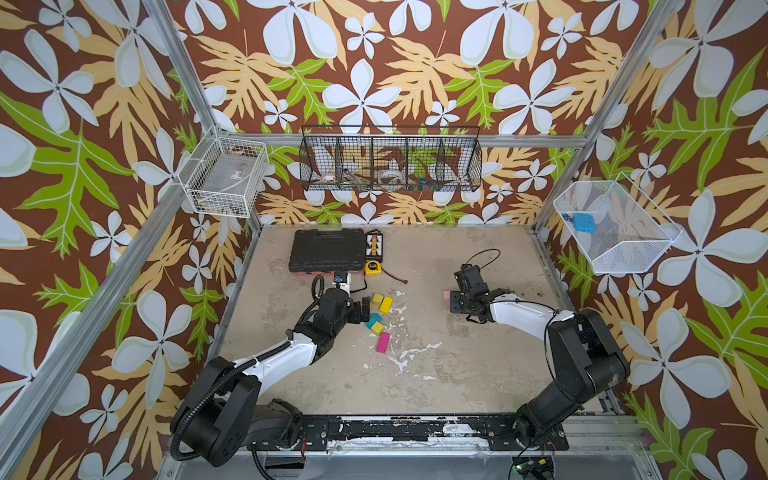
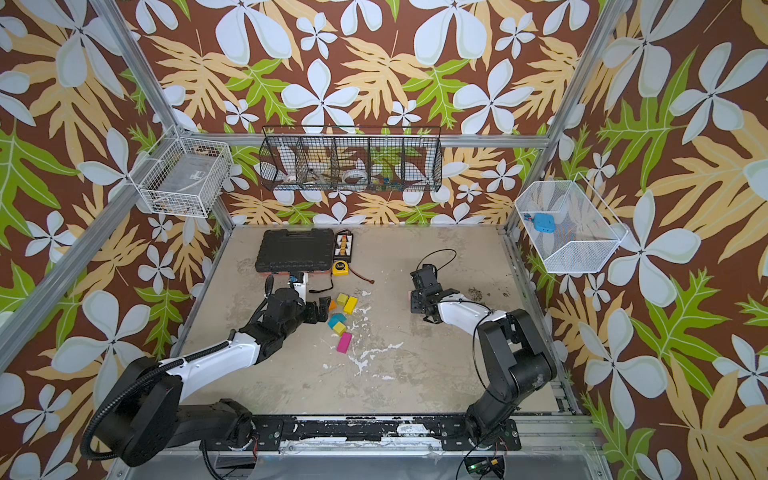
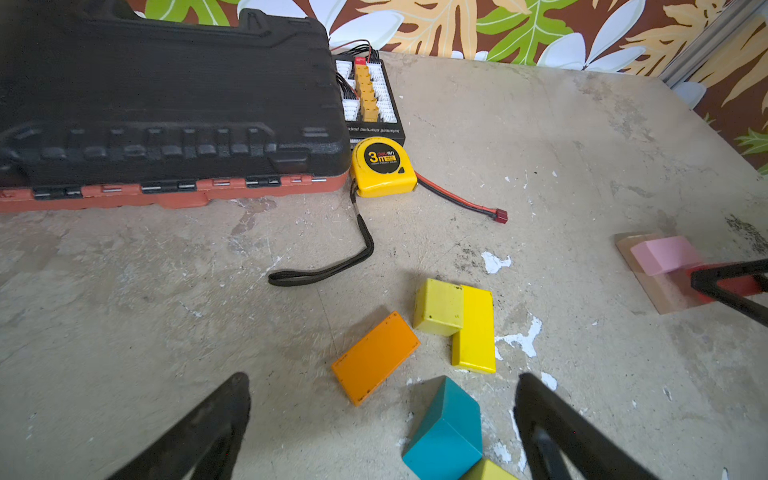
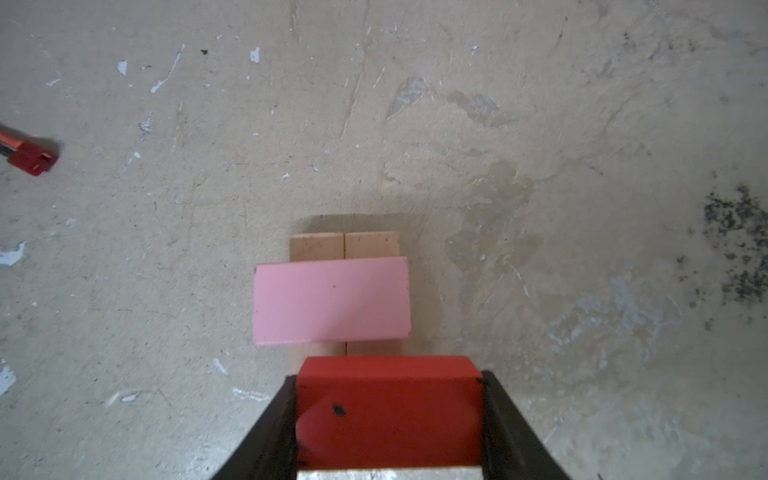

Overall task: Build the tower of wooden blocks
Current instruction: 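Lower the red block beside the pink block and open the right gripper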

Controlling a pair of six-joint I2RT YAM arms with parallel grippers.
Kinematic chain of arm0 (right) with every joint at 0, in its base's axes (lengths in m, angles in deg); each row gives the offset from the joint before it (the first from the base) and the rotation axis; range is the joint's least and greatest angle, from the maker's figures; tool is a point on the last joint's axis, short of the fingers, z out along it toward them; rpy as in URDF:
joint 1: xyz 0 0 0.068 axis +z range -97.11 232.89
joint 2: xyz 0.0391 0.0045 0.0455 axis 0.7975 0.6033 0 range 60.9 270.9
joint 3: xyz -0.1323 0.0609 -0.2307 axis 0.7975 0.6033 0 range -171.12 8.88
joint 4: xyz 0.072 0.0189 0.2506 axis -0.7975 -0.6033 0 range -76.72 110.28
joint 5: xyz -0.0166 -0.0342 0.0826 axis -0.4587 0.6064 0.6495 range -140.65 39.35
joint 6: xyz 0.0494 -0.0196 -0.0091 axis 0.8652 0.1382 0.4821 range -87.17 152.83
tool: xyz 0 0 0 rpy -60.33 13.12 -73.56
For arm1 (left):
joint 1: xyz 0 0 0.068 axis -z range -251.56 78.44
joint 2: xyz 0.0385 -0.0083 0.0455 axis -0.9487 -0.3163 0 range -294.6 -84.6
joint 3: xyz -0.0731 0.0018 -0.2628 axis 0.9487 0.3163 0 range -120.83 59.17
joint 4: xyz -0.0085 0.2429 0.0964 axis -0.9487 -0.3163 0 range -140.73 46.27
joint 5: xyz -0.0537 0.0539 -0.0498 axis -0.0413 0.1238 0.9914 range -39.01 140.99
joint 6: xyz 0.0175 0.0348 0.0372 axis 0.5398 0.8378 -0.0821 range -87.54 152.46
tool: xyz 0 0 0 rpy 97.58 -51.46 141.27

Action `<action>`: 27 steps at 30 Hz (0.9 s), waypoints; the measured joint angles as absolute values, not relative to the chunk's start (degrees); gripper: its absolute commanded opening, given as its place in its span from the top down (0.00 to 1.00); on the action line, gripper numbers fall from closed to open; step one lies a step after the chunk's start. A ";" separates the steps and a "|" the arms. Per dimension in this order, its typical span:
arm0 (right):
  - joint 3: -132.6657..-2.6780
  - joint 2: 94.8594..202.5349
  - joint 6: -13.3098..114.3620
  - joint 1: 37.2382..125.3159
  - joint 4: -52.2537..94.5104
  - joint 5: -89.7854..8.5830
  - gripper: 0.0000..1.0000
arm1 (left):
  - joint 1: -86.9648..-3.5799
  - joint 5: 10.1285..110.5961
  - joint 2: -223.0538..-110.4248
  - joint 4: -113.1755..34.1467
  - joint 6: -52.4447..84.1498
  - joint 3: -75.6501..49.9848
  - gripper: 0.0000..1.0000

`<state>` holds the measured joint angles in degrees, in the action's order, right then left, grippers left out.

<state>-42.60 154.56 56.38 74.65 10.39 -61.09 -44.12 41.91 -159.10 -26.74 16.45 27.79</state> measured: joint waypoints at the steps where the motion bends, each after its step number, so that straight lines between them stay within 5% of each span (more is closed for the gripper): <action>1: -42.19 154.17 56.38 74.65 10.45 -60.87 0.86 | -44.12 41.93 -159.21 -26.70 16.45 27.79 0.00; 27: -44.88 158.24 55.72 75.77 10.58 -58.21 0.82 | -44.12 43.72 -161.08 -26.72 17.10 27.01 0.00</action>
